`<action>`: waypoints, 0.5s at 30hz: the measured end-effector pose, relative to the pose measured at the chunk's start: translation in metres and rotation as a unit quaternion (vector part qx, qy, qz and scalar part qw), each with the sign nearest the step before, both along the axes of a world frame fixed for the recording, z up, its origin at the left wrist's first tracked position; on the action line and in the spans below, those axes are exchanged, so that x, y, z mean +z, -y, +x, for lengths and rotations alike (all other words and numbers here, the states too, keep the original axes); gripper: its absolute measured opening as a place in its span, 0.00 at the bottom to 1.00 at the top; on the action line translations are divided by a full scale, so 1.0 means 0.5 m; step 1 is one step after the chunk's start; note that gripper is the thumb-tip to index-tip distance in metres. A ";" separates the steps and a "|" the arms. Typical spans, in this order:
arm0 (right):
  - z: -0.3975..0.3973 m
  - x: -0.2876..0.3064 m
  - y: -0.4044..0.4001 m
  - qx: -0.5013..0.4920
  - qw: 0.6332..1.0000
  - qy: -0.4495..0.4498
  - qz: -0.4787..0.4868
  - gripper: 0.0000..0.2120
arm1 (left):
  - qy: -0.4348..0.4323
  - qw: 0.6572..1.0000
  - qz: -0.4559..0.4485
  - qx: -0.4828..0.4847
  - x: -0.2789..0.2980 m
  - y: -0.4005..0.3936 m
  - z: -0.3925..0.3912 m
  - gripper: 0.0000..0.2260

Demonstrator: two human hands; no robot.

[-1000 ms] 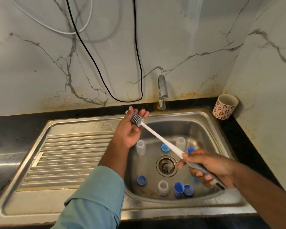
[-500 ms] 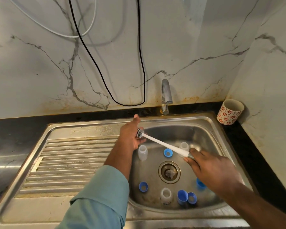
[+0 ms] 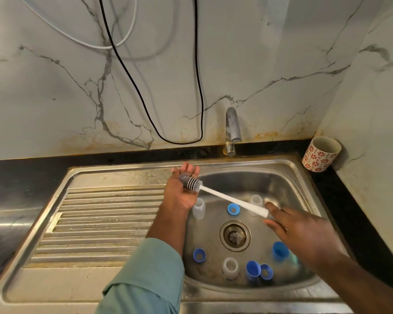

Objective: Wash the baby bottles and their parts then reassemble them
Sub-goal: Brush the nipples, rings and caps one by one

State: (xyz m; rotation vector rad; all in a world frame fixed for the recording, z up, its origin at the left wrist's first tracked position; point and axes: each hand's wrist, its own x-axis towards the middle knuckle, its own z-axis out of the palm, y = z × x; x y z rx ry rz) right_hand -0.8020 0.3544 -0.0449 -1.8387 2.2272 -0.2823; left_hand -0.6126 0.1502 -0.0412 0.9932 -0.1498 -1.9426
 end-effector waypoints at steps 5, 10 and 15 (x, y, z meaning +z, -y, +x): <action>0.024 0.053 -0.010 -0.102 0.800 0.550 0.215 0.19 | -0.001 1.000 -0.015 -0.009 -0.001 -0.012 0.019 0.15; 0.035 0.015 -0.023 -0.032 0.983 0.180 -0.022 0.19 | -0.031 0.999 -0.017 0.008 0.000 -0.025 0.025 0.22; 0.070 0.019 -0.010 0.015 0.993 0.111 0.042 0.26 | -0.031 0.998 -0.045 0.017 0.008 -0.047 0.001 0.20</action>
